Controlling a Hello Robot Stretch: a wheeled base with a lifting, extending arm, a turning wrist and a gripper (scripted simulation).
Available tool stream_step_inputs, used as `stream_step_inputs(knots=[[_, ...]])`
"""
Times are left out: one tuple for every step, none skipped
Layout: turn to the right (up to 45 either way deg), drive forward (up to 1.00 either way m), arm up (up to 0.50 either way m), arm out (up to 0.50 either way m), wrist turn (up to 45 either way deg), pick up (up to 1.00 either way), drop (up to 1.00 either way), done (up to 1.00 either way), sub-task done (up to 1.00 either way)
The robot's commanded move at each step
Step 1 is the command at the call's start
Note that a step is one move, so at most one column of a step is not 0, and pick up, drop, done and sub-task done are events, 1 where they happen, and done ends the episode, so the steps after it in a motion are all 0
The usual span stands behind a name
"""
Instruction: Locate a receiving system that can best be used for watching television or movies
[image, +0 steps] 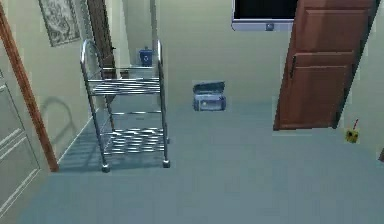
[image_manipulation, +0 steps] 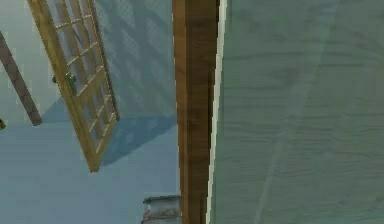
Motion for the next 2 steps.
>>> stream_step_inputs(knots=[[15.0, 0.0, 0.0, 0.0, 0.0, 0.0, 0.0, 0.0, 0.0], [0.0, 1.0, 0.0, 0.0, 0.0, 0.0, 0.0, 0.0, 0.0]])
